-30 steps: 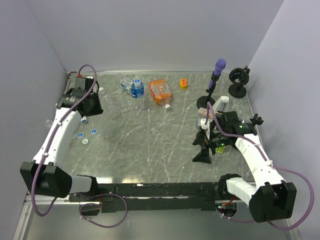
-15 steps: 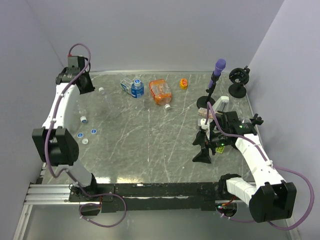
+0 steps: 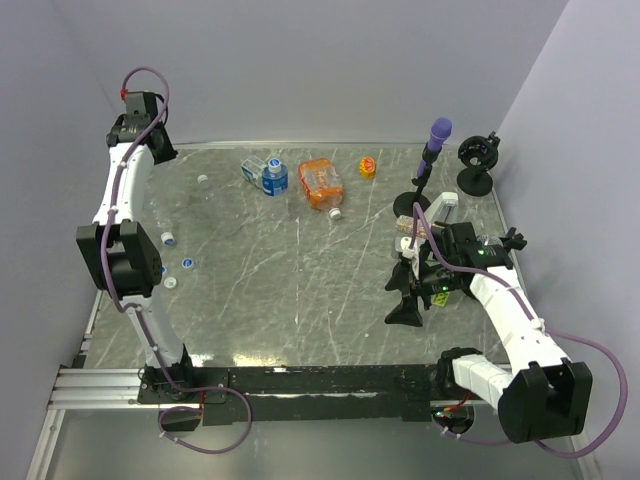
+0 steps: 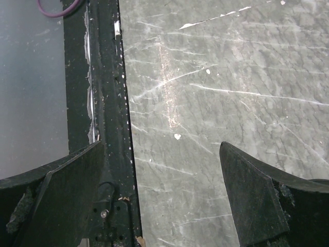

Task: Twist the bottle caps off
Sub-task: Place the plastic bottle at the center of the board.

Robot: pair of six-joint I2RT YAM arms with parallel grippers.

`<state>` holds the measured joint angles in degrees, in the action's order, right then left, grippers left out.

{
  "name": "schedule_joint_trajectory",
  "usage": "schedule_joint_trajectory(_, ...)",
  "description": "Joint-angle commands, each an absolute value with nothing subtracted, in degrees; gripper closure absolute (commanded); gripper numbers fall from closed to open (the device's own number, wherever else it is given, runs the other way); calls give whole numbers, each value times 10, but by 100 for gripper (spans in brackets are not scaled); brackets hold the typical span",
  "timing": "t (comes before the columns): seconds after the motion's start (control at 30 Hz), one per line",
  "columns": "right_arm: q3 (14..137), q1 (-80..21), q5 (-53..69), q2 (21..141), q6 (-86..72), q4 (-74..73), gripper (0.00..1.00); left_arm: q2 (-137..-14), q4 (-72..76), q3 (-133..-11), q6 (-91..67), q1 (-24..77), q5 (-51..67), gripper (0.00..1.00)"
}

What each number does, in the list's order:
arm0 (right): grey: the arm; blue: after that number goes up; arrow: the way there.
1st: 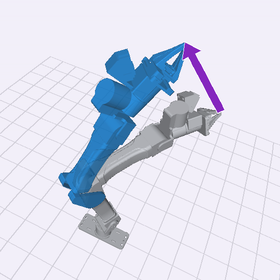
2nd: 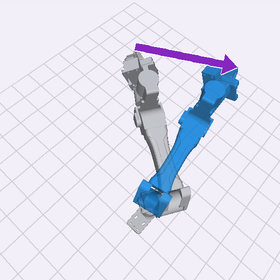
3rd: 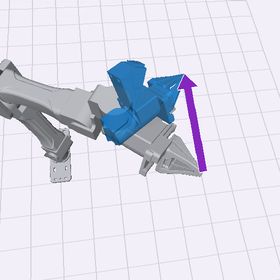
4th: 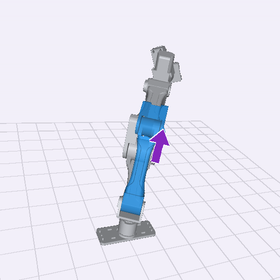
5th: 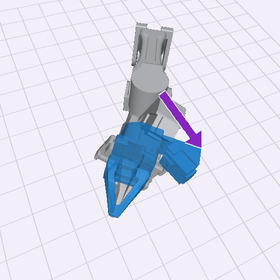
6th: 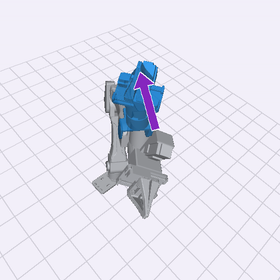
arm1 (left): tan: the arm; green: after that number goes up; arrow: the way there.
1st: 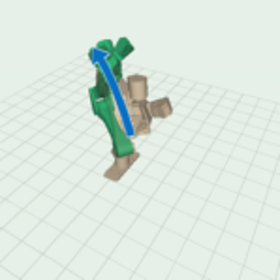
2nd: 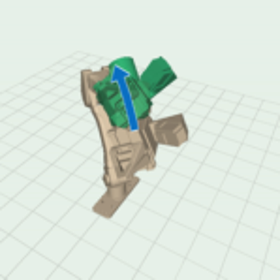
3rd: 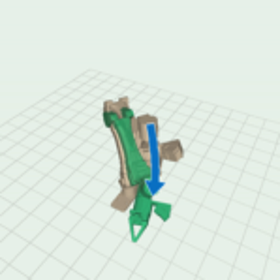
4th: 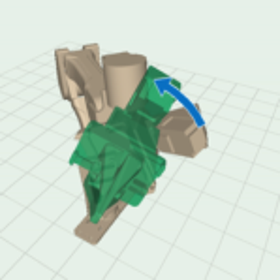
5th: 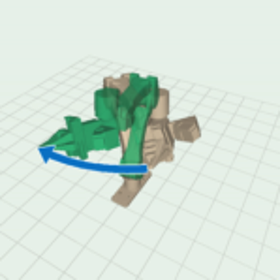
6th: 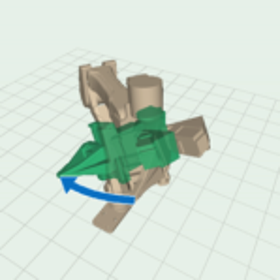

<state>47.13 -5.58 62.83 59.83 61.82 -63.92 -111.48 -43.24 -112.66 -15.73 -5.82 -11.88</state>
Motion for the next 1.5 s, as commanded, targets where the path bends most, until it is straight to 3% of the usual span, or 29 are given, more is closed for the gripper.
schedule_joint_trajectory(0.0,478,-54,642,603,633,-636,1,-1136,-425,-1161,-153,-62,-111,98)
schedule_joint_trajectory(0.2,479,-54,642,607,633,-636,1,-1151,-429,-1170,-156,-63,-104,85)
schedule_joint_trajectory(0.37,478,-53,641,606,632,-635,1,-1152,-432,-1172,-156,-63,-109,57)
schedule_joint_trajectory(0.5,479,-54,641,606,631,-635,1,-1148,-432,-1168,-155,-63,-112,47)
schedule_joint_trajectory(1.03,479,-54,642,608,633,-636,1,-1140,-433,-1172,-157,-66,-109,38)
schedule_joint_trajectory(1.47,479,-54,641,606,632,-636,1,-1129,-436,-1164,-159,-69,-103,37)
